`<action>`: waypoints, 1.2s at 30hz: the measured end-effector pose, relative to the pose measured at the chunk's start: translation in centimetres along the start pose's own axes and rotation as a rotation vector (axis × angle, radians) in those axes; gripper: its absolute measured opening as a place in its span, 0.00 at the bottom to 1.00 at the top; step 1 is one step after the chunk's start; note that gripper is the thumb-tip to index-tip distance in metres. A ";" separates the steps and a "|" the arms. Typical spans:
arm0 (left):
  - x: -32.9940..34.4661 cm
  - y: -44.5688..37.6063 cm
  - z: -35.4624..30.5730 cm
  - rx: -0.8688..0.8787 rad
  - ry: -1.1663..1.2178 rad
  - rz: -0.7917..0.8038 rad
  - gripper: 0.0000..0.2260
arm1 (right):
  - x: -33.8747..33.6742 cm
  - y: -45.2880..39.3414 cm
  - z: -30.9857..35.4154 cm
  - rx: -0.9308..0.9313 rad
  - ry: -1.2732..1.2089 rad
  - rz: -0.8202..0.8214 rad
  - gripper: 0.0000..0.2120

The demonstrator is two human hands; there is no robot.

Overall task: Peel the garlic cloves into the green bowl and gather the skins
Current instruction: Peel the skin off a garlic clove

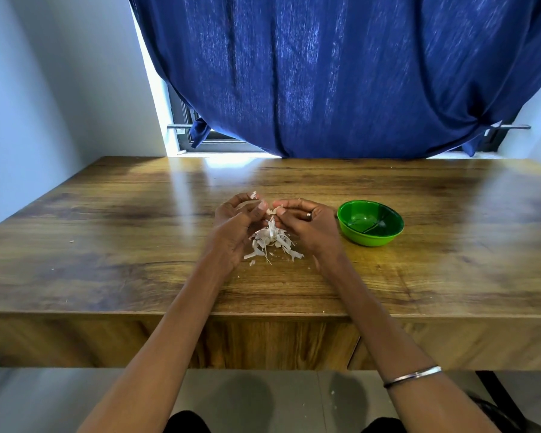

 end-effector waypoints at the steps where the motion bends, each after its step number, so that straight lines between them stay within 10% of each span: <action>1: 0.0 0.0 0.0 0.003 -0.025 -0.019 0.11 | -0.2 -0.1 0.0 -0.010 0.028 -0.025 0.06; 17: 0.3 0.3 -0.3 0.175 -0.452 -0.041 0.04 | -0.6 -0.2 0.2 -0.045 0.083 -0.080 0.06; 33: 0.1 0.5 -0.8 0.238 -0.407 -0.165 0.05 | -0.3 -0.2 -0.4 -0.223 0.467 -0.094 0.15; 36: -0.1 0.5 -0.8 0.239 -0.404 -0.180 0.05 | -0.5 -0.3 0.0 -0.305 0.513 -0.113 0.04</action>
Point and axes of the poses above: each hand's wrist, its own y-axis away from the middle knuckle, its own x-axis out of the palm, z = x × y, the point moved 4 cm from there along -y, towards the middle knuckle, and after that the axes turned 7 degrees about -y, right-handed, at the moved point
